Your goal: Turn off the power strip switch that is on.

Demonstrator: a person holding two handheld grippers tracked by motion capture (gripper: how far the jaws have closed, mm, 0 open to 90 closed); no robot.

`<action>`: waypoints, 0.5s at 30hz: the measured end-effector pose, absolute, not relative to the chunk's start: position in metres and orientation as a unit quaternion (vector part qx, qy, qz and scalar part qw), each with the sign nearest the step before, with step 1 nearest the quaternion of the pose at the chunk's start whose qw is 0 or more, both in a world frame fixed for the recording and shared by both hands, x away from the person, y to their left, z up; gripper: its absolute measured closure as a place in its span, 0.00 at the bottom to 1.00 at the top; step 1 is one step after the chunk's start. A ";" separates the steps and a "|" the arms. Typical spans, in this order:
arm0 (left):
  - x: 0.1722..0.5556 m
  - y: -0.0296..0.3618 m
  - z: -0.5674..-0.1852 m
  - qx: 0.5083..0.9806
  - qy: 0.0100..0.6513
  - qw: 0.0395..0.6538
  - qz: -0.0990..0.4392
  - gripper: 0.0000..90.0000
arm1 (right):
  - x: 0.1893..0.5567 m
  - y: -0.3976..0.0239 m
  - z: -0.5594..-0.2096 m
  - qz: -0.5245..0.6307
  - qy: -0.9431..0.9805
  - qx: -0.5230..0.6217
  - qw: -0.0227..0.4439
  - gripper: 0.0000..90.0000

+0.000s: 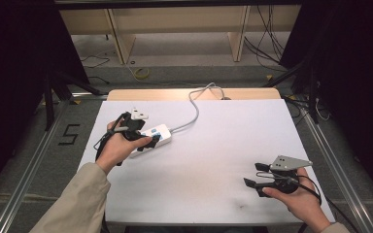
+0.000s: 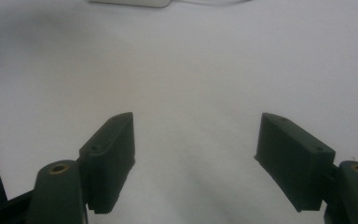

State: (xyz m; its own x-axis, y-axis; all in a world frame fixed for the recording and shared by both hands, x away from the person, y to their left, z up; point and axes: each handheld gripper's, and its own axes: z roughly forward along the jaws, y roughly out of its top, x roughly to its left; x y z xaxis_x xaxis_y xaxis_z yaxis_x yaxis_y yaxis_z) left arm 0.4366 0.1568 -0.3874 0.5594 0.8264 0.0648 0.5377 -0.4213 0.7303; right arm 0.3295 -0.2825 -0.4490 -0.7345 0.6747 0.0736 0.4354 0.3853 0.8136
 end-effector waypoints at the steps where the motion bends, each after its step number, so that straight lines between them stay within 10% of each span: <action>1: 0.435 0.157 -0.387 0.819 0.414 0.336 0.213 0.20 | 0.329 -0.282 -0.449 0.440 0.821 0.338 0.136 0.31; 15: 0.404 0.164 -0.401 0.813 0.413 0.353 0.209 0.20 | 0.329 -0.283 -0.449 0.441 0.821 0.337 0.134 0.32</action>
State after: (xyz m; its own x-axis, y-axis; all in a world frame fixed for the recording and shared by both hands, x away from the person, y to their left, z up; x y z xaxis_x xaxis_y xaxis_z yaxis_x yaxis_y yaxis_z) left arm 0.4044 0.1643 -0.4010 0.5716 0.8192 0.0475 0.5242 -0.4090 0.7469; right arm 0.3289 -0.2826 -0.4490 -0.7374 0.6711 0.0764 0.4347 0.3850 0.8141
